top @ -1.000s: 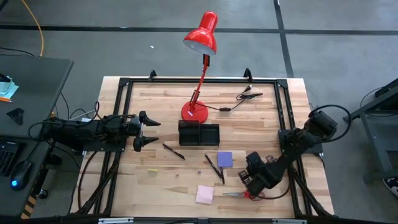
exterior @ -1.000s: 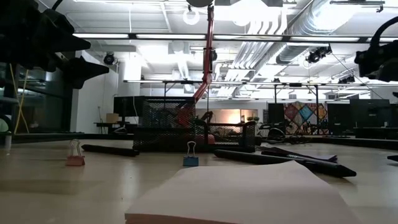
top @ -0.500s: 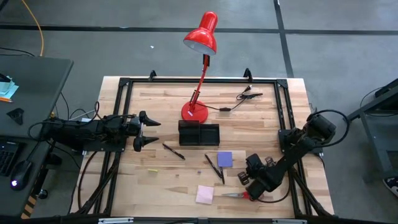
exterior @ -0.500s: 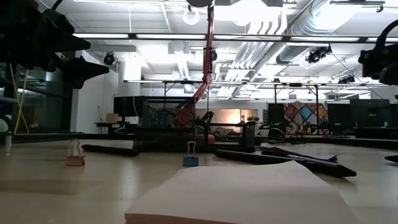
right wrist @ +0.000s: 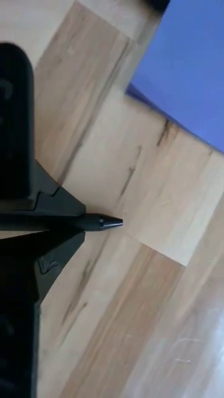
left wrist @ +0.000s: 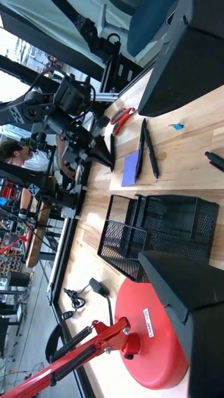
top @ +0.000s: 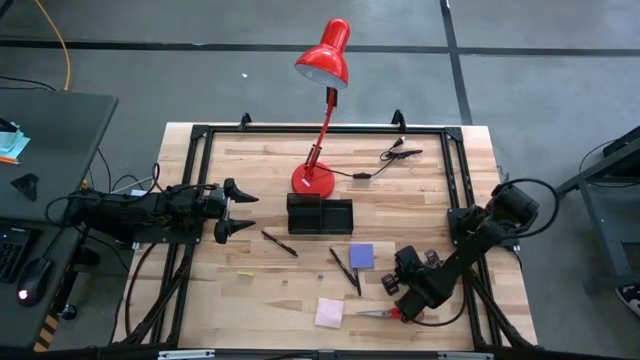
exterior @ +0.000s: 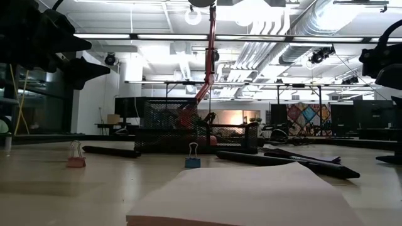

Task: Pick and place office supplies into organizer
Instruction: Put the black pen into the black desk organizer

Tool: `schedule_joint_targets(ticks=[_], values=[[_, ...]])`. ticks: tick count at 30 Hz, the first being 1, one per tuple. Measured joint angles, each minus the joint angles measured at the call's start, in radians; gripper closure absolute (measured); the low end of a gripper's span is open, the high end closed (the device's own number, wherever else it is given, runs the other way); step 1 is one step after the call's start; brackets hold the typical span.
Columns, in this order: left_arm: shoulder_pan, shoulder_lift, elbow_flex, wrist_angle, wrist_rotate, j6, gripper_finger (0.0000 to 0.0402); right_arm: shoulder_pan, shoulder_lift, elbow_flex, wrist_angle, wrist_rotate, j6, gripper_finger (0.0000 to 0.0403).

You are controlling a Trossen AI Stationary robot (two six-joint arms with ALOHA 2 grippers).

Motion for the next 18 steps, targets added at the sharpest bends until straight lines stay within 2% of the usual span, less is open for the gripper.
schedule_joint_targets(ticks=[12,18], values=[[0.000,0.000,0.000,0.000,0.000,0.000,0.0043,-0.004,0.001,-0.002,-0.039,0.138,0.000,0.0388],[0.000,0.000,0.000,0.000,0.000,0.000,0.0043,-0.025,0.001,-0.001,-0.040,0.160,-0.001,0.0390]])
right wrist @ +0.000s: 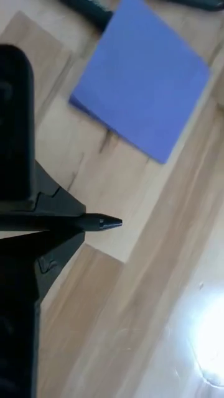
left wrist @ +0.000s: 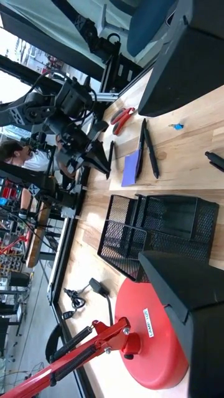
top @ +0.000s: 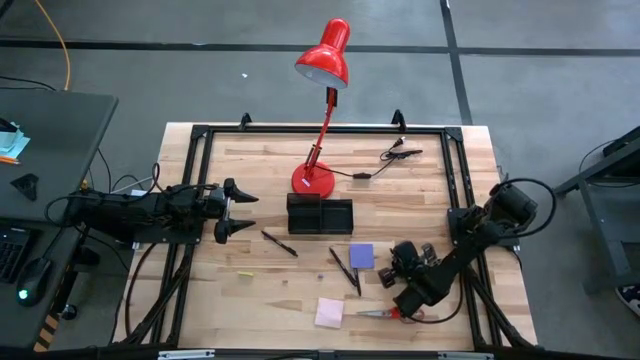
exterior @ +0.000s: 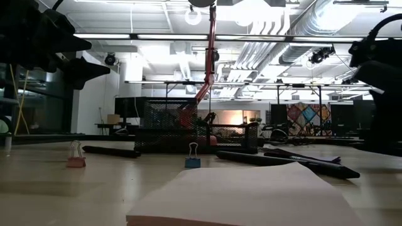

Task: Pick and place office supplies into organizer
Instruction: Put the black pen into the black desk organizer

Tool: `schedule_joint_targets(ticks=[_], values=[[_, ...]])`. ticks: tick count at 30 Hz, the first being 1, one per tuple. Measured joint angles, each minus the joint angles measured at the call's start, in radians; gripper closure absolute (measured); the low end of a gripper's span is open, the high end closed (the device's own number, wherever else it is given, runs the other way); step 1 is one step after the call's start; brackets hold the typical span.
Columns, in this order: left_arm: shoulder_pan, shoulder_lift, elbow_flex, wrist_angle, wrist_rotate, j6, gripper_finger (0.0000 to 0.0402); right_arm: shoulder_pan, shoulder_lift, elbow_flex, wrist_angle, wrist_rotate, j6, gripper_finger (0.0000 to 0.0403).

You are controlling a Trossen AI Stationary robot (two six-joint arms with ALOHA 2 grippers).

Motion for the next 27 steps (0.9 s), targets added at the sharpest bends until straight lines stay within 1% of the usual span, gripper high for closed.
schedule_joint_targets(ticks=[5,11,17,22,25,27], values=[[0.000,0.000,0.000,0.000,0.000,0.000,0.0043,-0.025,-0.002,0.001,-0.003,0.049,-0.009,0.0390],[0.000,0.000,0.000,0.000,0.000,0.000,0.0043,-0.066,-0.008,0.004,-0.006,0.096,-0.064,0.0391],[0.000,0.000,0.000,0.000,0.000,0.000,0.0043,-0.113,-0.020,0.054,-0.051,0.175,-0.141,0.0391],[0.000,0.000,0.000,0.000,0.000,0.000,0.0043,-0.138,-0.048,0.106,-0.108,0.287,-0.191,0.0391],[0.000,0.000,0.000,0.000,0.000,0.000,0.0043,-0.149,-0.055,0.150,-0.156,0.384,-0.201,0.0391],[0.000,0.000,0.000,0.000,0.000,0.000,0.0043,-0.157,-0.055,0.179,-0.167,0.443,-0.238,0.0391]])
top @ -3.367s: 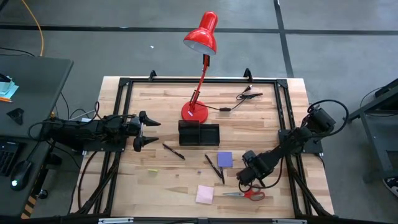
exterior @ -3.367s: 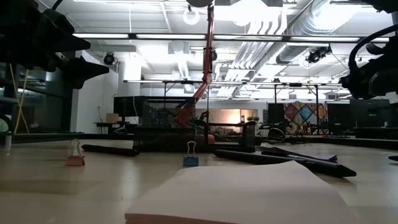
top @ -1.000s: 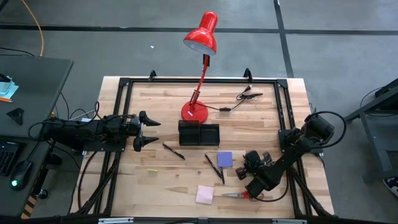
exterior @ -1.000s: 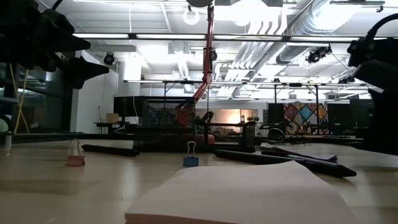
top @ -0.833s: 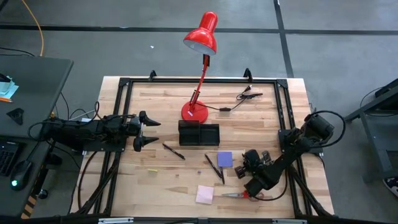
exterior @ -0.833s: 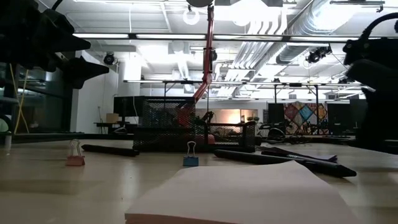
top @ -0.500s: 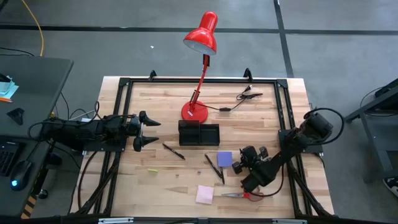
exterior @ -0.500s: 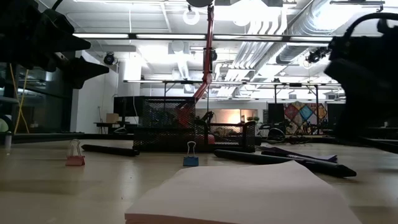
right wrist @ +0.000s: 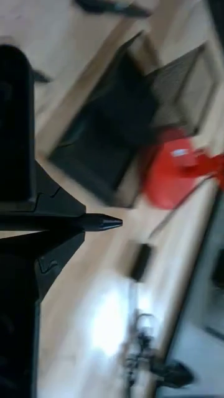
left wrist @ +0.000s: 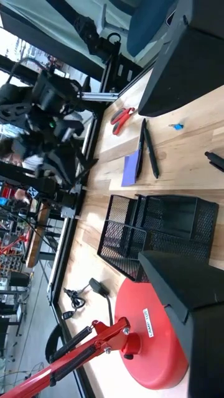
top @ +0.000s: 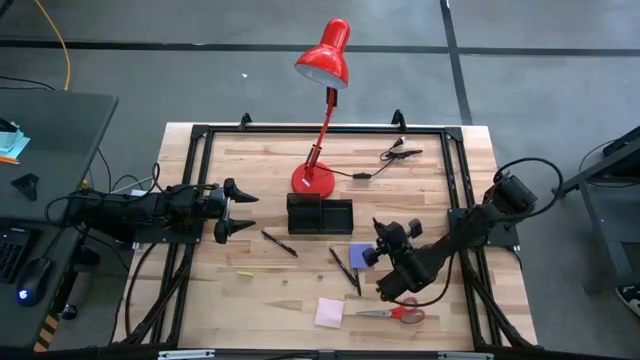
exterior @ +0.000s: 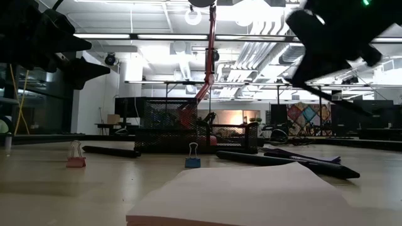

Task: Pick and place office supplies into organizer
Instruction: Put the black pen into the black desk organizer

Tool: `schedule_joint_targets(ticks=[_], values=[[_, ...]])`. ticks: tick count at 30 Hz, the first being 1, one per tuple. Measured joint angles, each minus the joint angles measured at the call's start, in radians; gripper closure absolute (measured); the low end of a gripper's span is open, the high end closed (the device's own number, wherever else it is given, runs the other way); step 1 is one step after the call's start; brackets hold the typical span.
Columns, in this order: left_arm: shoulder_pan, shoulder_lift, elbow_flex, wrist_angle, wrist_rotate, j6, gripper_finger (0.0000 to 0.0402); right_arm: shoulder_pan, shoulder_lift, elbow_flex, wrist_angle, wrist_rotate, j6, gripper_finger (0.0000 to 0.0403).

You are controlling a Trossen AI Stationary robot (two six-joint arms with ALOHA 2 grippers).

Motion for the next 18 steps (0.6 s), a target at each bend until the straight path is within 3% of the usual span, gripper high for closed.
schedule_joint_targets(ticks=[8,14,18], values=[[0.000,0.000,0.000,0.000,0.000,0.000,0.0043,-0.063,0.000,0.098,0.171,0.206,-0.326,0.0391],[0.000,0.000,0.000,0.000,0.000,0.000,0.0043,-0.134,0.000,0.100,0.450,0.234,-0.662,0.0391],[0.000,0.000,0.000,0.000,0.000,0.000,0.0043,-0.183,0.004,0.099,0.581,0.249,-0.804,0.0391]])
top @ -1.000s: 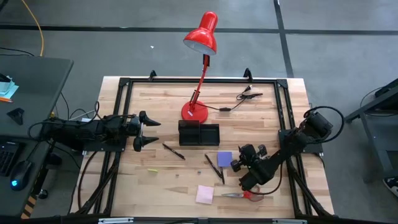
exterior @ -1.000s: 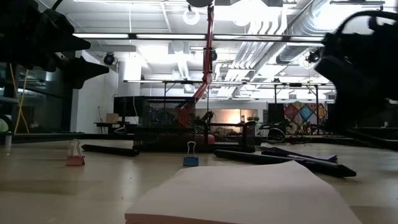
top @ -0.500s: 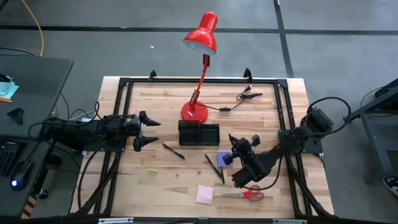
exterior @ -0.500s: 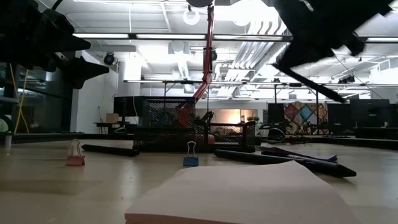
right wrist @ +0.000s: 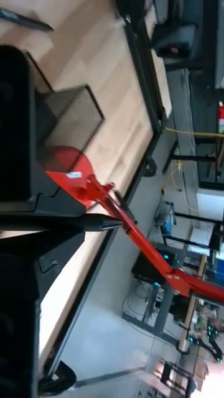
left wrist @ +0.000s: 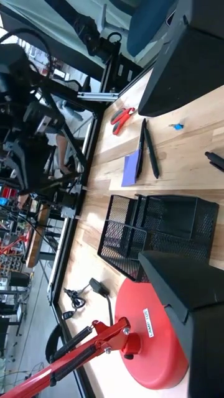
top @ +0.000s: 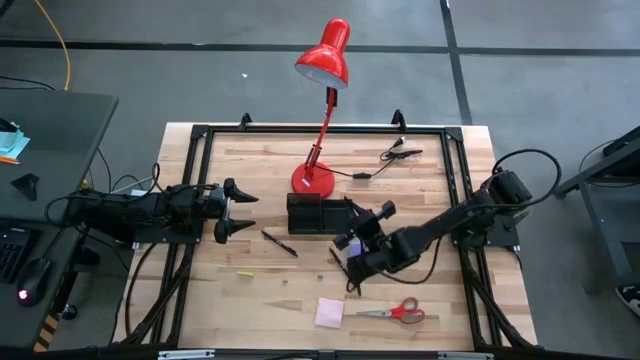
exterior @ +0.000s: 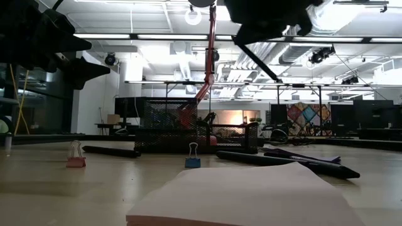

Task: Pick and place office supplies into organizer
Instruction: Put the black pen into the black desk organizer

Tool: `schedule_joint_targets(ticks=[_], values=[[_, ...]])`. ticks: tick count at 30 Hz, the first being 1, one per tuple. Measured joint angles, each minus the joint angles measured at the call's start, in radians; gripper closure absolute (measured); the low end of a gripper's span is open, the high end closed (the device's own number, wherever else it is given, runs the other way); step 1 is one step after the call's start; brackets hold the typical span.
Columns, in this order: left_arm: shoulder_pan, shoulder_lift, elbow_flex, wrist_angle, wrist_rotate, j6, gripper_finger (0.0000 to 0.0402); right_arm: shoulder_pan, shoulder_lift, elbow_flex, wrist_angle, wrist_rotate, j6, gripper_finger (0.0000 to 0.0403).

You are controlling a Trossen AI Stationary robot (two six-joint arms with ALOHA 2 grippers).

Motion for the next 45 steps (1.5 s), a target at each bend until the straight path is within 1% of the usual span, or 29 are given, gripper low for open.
schedule_joint_targets(ticks=[4,9,14,19,22,26,31,37,39,42,45], values=[[0.000,0.000,0.000,0.000,0.000,0.000,0.0043,-0.049,0.000,0.000,0.121,-0.017,-0.122,0.0391],[0.000,0.000,0.000,0.000,0.000,0.000,0.0043,-0.103,0.000,-0.001,0.292,-0.098,-0.301,0.0391],[0.000,0.000,0.000,0.000,0.000,0.000,0.0043,-0.150,0.000,-0.001,0.471,-0.190,-0.484,0.0391],[0.000,0.000,0.000,0.000,0.000,0.000,0.0043,-0.200,0.012,-0.001,0.618,-0.290,-0.616,0.0391],[0.000,0.000,0.000,0.000,0.000,0.000,0.0043,-0.227,0.036,-0.001,0.712,-0.369,-0.690,0.0391],[0.000,0.000,0.000,0.000,0.000,0.000,0.0043,-0.255,0.067,-0.001,0.823,-0.445,-0.788,0.0391],[0.000,0.000,0.000,0.000,0.000,0.000,0.0043,-0.285,0.101,-0.001,0.946,-0.569,-0.862,0.0391],[0.000,0.000,0.000,0.000,0.000,0.000,0.0043,-0.314,0.134,-0.002,1.053,-0.694,-0.906,0.0391],[0.000,0.000,0.000,0.000,0.000,0.000,0.0043,-0.323,0.145,-0.002,1.090,-0.722,-0.914,0.0391],[0.000,0.000,0.000,0.000,0.000,0.000,0.0043,-0.329,0.169,-0.002,1.129,-0.734,-0.936,0.0391],[0.000,0.000,0.000,0.000,0.000,0.000,0.0043,-0.333,0.200,-0.002,1.185,-0.779,-0.976,0.0391]])
